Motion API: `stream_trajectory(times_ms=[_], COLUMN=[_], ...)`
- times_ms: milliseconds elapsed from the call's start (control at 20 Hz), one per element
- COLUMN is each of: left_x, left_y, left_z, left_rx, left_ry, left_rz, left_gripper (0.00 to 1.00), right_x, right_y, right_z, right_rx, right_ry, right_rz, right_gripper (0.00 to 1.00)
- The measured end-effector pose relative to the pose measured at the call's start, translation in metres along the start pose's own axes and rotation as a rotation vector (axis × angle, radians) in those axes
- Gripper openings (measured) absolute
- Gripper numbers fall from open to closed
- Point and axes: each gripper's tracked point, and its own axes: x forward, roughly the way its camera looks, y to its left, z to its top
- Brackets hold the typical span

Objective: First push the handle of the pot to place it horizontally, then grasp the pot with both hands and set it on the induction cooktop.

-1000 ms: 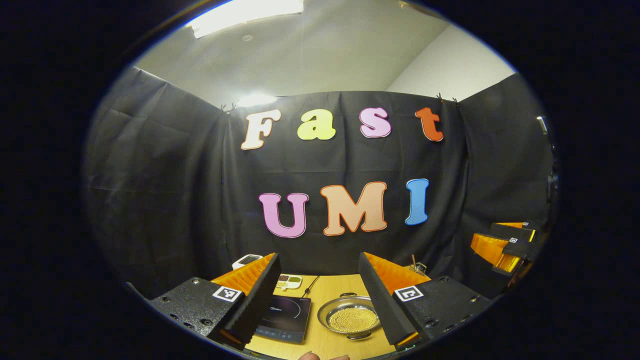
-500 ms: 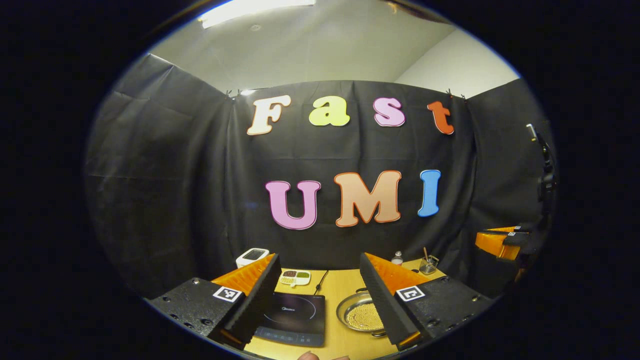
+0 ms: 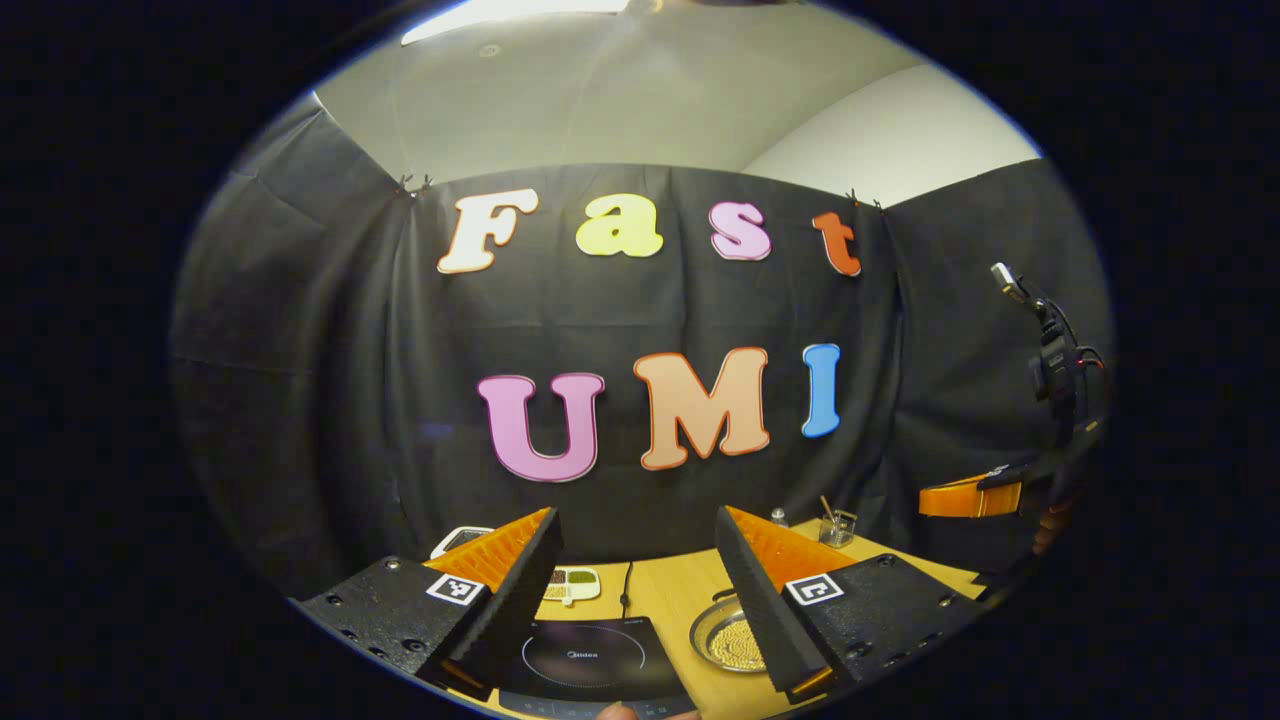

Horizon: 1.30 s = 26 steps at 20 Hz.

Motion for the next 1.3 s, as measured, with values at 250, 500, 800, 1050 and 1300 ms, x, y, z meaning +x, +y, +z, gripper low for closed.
stream_trajectory(times_ms=[250, 500, 800, 1050, 1300], left_x=[0.008, 0.015, 0.033, 0.066, 0.080], left_y=[0.029, 0.056, 0.068, 0.062, 0.070], left_z=[-0.023, -0.036, -0.046, -0.068, -0.072], left_rx=[-0.074, -0.091, -0.071, -0.119, -0.091], left_ry=[0.041, 0.067, 0.099, 0.172, 0.189], left_rz=[0.038, 0.107, 0.208, 0.247, 0.306], left_gripper=[0.94, 0.94, 0.94, 0.95, 0.90], right_x=[0.018, 0.043, 0.075, 0.097, 0.108], right_y=[0.023, 0.035, 0.040, 0.044, 0.044], right_z=[-0.038, -0.070, -0.134, -0.180, -0.231], right_rx=[-0.046, -0.025, -0.014, 0.015, 0.028], right_ry=[0.105, 0.179, 0.356, 0.485, 0.626], right_rz=[0.023, 0.071, 0.166, 0.241, 0.273], right_gripper=[0.00, 0.00, 0.00, 0.00, 0.03])
